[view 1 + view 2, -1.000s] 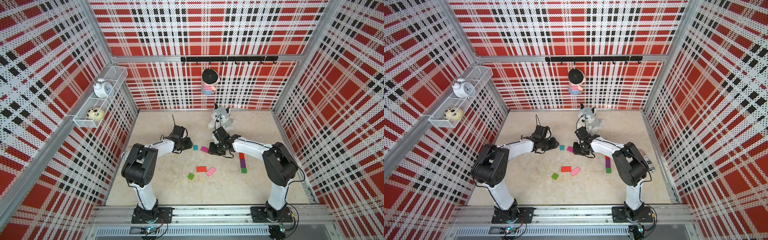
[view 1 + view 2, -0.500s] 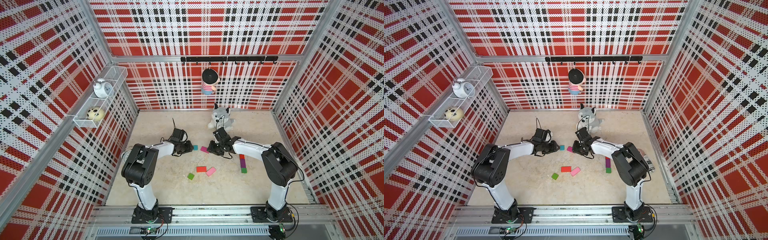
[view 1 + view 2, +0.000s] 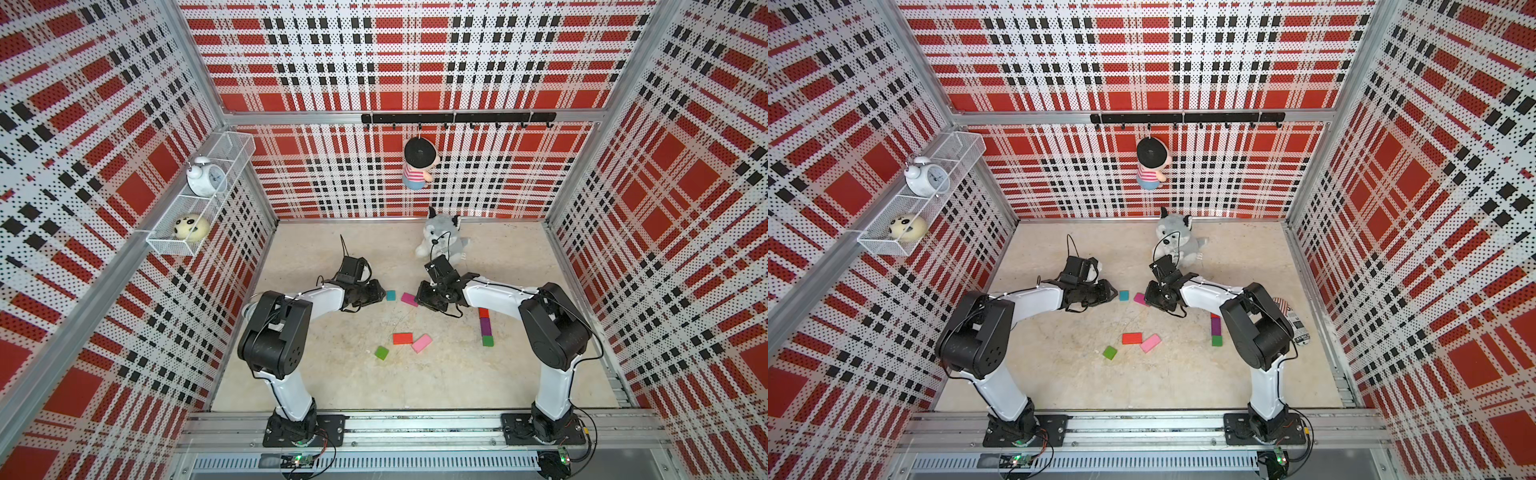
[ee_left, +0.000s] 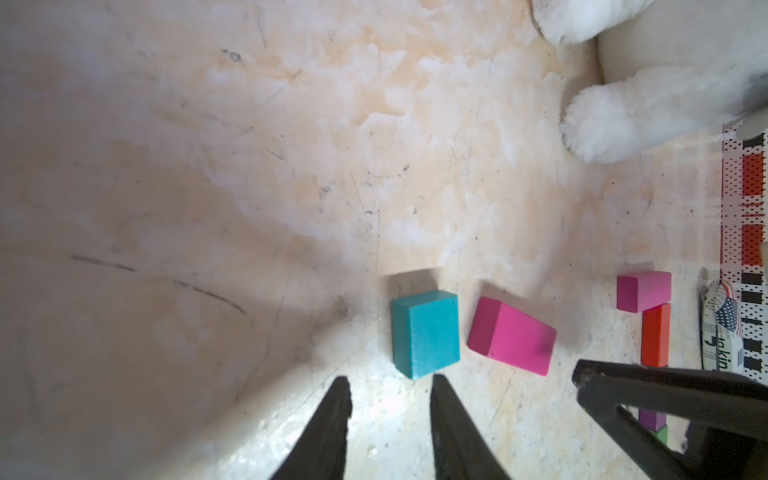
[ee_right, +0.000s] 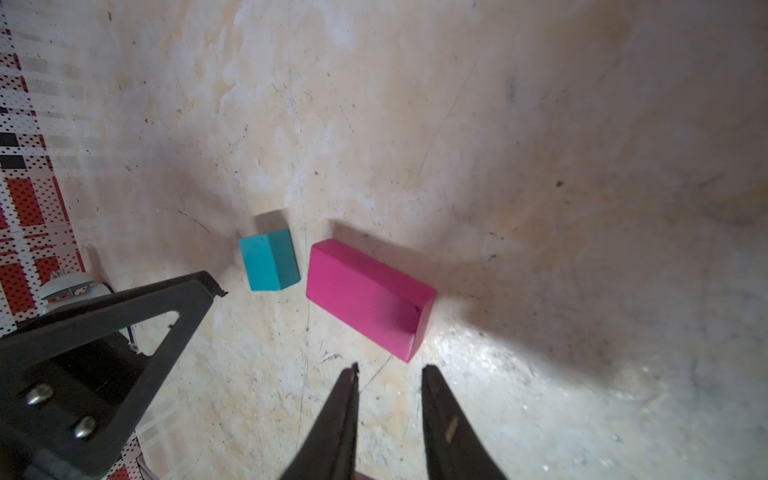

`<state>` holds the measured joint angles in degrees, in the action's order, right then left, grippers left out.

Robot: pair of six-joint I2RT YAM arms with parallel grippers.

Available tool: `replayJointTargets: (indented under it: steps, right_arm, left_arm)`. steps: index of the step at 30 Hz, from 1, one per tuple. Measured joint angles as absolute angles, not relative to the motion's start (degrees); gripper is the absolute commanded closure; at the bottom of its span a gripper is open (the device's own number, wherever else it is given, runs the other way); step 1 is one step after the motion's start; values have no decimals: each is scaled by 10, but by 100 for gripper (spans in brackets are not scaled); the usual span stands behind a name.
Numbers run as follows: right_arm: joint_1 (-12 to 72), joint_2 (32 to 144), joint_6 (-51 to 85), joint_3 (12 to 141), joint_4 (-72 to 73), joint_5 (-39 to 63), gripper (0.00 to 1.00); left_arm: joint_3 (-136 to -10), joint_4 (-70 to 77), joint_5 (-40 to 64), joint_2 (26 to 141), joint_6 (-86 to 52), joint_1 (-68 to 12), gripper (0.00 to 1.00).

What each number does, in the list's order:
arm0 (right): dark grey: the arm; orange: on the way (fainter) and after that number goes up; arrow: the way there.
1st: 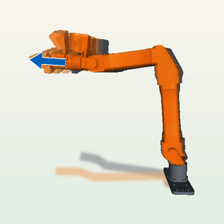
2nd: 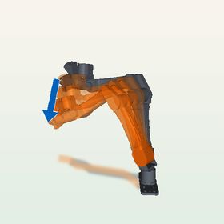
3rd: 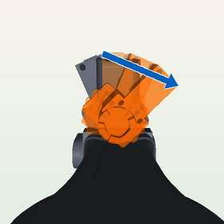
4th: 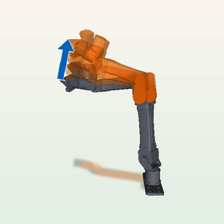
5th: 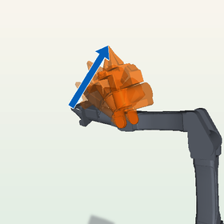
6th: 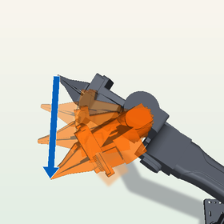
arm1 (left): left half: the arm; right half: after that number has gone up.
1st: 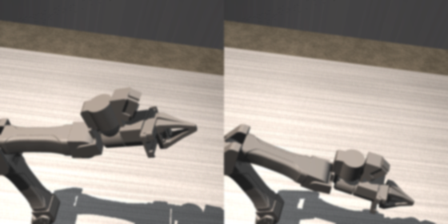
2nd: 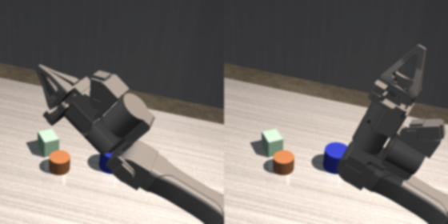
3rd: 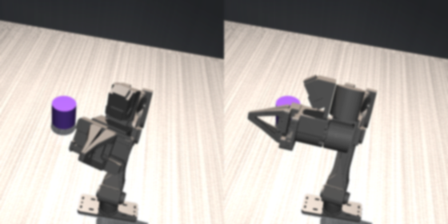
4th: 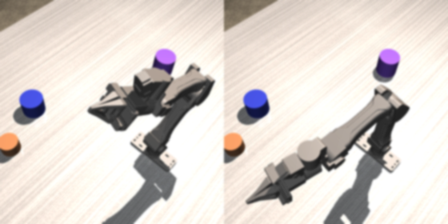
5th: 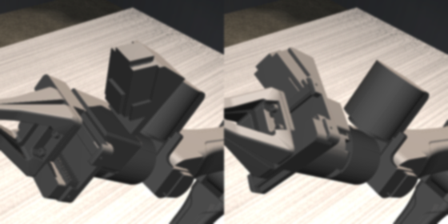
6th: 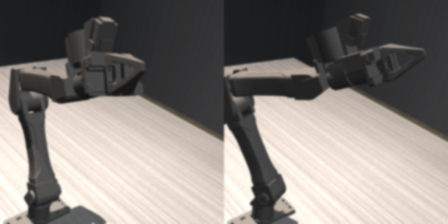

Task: Assemble the number 7 with building blocks
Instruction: Assemble the building block at the center of the board.

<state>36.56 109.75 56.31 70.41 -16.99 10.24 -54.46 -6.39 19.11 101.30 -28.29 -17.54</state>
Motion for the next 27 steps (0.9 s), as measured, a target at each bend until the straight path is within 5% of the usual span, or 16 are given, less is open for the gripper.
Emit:
replayJointTargets:
  steps: [27]
  right_arm:
    - [352,1143,570,722,-150,112,69]
  left_arm:
    - [-539,-34,213,1021,-293,-184,70]
